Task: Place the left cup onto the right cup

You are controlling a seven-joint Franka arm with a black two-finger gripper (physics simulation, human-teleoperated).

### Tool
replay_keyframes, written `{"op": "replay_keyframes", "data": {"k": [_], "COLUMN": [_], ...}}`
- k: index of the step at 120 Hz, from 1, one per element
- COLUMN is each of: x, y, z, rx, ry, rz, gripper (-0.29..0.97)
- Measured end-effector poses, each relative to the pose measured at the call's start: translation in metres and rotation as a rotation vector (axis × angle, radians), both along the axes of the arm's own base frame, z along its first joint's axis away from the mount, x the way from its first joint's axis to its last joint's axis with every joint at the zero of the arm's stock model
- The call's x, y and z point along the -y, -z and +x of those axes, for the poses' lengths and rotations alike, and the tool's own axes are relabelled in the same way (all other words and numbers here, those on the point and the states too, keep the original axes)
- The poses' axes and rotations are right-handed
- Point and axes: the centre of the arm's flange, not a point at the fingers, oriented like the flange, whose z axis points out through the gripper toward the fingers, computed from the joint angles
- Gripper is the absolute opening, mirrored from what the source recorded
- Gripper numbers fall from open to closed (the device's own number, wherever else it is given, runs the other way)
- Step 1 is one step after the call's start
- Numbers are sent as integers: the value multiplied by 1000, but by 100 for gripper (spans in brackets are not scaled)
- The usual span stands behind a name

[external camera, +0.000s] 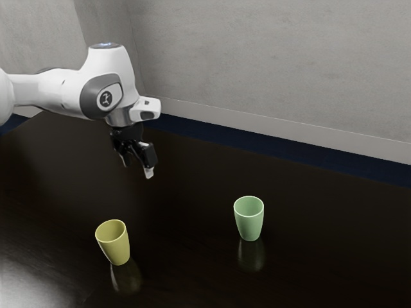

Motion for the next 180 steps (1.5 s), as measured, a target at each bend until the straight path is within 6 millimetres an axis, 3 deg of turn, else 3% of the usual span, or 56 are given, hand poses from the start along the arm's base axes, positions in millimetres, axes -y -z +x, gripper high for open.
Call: {"op": "replay_keyframes", "data": {"k": [41, 77, 108, 180], "x": [4, -8, -9, 0], "y": [10, -2, 22, 62], "z": [-9, -47, -78, -105], "rx": [-28, -49, -95, -117], "ry": [-51, -201, -272, -352], "rz": [-2, -9, 3, 8], "gripper": [66, 66, 66, 65]}}
